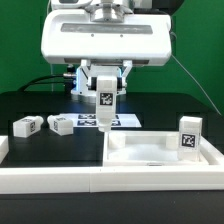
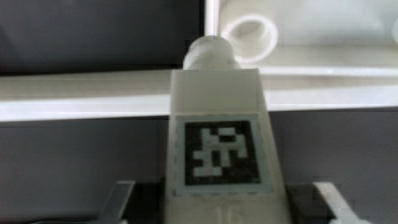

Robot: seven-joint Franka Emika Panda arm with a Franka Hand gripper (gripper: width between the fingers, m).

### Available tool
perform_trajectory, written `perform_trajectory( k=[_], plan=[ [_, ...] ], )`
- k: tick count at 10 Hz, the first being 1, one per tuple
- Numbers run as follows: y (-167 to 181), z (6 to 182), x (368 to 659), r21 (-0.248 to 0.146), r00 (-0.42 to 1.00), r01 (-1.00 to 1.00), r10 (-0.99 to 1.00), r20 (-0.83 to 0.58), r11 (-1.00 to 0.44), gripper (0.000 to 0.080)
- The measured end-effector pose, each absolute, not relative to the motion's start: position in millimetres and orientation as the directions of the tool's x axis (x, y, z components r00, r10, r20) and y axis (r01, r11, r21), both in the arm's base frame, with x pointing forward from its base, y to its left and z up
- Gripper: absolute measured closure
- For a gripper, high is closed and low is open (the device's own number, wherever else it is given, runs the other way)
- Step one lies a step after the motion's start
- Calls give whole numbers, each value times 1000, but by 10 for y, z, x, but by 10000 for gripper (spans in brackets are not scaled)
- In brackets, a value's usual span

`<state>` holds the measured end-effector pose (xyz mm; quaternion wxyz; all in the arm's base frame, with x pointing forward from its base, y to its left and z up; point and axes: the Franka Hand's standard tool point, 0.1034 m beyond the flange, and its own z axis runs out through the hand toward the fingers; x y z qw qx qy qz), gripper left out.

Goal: Assemble square table

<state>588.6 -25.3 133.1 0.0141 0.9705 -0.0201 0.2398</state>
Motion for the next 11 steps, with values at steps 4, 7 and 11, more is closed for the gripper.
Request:
perform_trajectory(
  k=[4, 7, 11],
  plan=[
    [-263, 1304, 5883, 18, 886, -47, -34, 463, -999, 509],
    [-282, 1269, 6029, 8, 890, -51, -42, 453, -999, 509],
    [-208, 1139, 6110, -1, 893, -54, -49, 447, -999, 509]
  ],
)
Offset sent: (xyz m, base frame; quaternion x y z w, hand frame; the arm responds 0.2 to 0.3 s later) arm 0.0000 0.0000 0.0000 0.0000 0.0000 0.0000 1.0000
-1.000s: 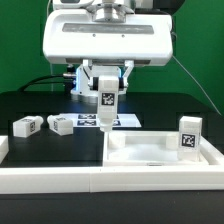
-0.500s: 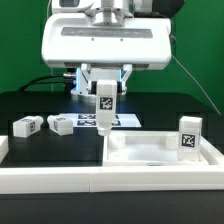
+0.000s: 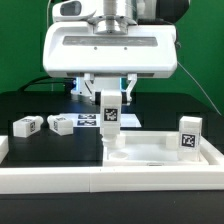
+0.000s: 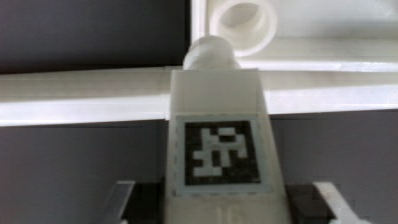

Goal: Assemble square table

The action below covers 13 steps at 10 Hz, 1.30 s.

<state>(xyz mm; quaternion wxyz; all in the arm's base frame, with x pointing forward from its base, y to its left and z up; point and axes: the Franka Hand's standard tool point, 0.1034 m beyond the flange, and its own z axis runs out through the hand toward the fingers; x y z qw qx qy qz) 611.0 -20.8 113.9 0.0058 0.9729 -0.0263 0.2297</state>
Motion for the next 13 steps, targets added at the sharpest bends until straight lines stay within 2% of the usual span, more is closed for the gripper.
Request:
perform_trajectory(
  k=[1, 5, 10, 13],
  plan=[
    [-127, 1139, 6111, -16, 891, -70, -70, 448, -997, 509],
    [-130, 1125, 6109, -13, 892, -66, -64, 447, -998, 509],
    [-115, 983, 6121, -8, 897, -63, -60, 439, -998, 509],
    [-123, 967, 6115, -2, 892, -64, -58, 449, -998, 509]
  ],
)
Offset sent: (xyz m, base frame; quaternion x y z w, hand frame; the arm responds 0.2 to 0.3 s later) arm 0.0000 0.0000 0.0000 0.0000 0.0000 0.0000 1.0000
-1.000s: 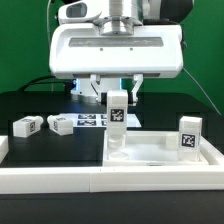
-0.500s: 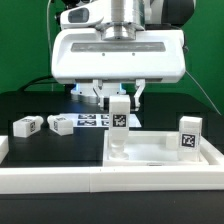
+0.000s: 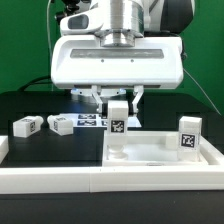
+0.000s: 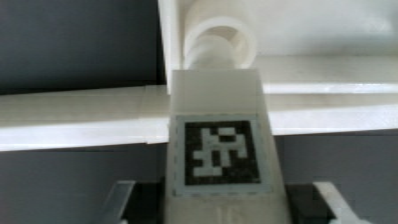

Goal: Assemble square table

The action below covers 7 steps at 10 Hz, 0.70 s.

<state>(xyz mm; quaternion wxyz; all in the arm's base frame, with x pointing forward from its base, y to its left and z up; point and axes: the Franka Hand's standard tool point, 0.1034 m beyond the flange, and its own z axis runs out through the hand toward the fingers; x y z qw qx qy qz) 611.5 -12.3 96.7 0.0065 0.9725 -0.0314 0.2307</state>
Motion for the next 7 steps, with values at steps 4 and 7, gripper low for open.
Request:
perform_trajectory(
  k=[4, 7],
  plan=[
    [-110, 896, 6095, 1, 894, -62, -55, 445, -998, 509],
    [-78, 827, 6104, 14, 881, -58, -44, 472, -998, 509]
  ],
)
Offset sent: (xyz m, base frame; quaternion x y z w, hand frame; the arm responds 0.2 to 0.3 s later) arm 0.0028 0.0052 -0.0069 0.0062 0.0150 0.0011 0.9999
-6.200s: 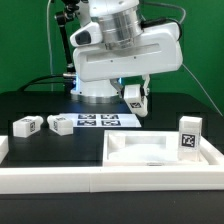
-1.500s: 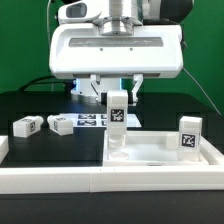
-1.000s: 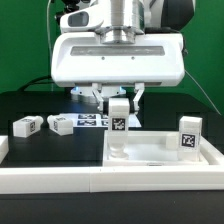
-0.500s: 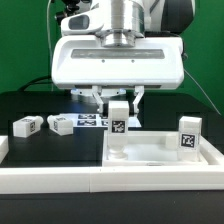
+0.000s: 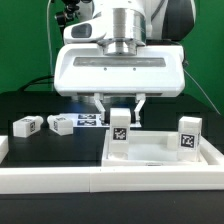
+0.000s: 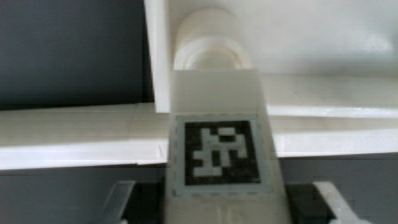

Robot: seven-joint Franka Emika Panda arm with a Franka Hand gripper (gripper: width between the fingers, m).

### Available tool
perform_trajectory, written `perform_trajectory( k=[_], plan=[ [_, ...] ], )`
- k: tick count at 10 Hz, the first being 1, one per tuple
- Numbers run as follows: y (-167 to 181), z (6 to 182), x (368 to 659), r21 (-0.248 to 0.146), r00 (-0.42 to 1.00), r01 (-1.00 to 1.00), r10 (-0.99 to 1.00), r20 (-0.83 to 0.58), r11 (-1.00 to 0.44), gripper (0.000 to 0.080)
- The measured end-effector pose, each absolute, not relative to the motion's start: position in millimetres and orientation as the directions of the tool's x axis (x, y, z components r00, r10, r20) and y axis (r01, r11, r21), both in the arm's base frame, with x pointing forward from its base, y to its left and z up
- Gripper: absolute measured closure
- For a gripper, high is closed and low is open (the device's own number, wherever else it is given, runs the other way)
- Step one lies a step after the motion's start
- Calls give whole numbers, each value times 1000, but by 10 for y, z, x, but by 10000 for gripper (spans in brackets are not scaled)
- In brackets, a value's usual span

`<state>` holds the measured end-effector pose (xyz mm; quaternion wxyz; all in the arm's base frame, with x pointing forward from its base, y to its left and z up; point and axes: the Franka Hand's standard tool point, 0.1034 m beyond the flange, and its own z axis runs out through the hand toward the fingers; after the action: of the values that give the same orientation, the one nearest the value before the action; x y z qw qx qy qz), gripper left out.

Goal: Assemble square table

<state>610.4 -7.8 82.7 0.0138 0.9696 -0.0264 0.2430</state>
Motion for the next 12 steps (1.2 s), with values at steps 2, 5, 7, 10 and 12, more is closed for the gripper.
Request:
perform_trajectory(
  k=[2, 5, 7, 10, 12],
  plan=[
    [-77, 818, 6133, 28, 859, -59, -37, 511, -998, 509],
    [-88, 808, 6137, 49, 825, -65, -26, 564, -997, 509],
    [-76, 809, 6145, 47, 827, -64, -27, 562, -997, 509],
    [-75, 793, 6136, 46, 831, -63, -27, 556, -997, 262],
    [-76, 791, 6135, 46, 831, -63, -27, 556, -997, 157]
  ],
)
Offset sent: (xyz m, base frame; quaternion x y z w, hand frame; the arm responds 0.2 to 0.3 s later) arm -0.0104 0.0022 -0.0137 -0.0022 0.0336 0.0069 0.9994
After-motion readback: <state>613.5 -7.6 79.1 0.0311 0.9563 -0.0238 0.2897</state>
